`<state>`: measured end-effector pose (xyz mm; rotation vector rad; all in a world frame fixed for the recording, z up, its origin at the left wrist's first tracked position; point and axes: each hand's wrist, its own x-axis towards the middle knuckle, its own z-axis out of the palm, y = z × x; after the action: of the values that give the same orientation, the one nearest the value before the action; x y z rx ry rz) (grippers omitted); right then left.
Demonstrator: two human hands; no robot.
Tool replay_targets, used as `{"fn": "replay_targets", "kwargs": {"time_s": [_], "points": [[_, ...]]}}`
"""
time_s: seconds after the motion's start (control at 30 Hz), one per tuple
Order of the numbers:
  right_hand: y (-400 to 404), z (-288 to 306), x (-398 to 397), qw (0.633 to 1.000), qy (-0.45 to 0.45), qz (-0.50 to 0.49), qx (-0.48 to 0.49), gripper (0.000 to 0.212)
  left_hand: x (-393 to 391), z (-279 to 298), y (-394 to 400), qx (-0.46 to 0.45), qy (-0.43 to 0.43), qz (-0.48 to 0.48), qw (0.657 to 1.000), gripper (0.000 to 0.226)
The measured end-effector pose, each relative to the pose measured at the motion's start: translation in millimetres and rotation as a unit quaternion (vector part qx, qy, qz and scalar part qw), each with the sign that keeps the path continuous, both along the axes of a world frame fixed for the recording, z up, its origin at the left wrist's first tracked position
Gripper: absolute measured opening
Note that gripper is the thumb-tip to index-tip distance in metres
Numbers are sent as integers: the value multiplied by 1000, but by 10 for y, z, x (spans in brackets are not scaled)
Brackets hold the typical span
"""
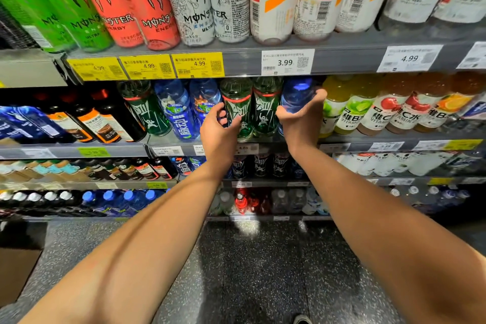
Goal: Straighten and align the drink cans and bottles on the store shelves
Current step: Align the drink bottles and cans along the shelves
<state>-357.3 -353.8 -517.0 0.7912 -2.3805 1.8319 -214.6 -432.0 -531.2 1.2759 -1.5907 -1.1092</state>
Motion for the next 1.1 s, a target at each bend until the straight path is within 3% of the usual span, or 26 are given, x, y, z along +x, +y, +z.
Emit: {"fn": "replay_targets", "kwargs": {"time_s": [0.07,0.17,0.43,0.8,0.93,1.1], "points": [[115,-69,45,1000,2,26,-2,51,42,-4,15,3,3,8,1000,53],[297,-183,121,999,17,42,16,70,160,-16,25,-26,-27,12,999,52],[437,-110,511,993,87,75,12,82,730,34,-21,-55,-45,51,996,58],[-87,70,1739,978,-3,205,31,77,1615,134,-428,-16,-13,109,994,63],[-271,78,1895,975,-47,217,21,69,1615,114,-669,33,4,60,998,82],[-400,-28,1874,979,-61,190,34,73,1420,83,-906,71,-18,30,997,82]]}}
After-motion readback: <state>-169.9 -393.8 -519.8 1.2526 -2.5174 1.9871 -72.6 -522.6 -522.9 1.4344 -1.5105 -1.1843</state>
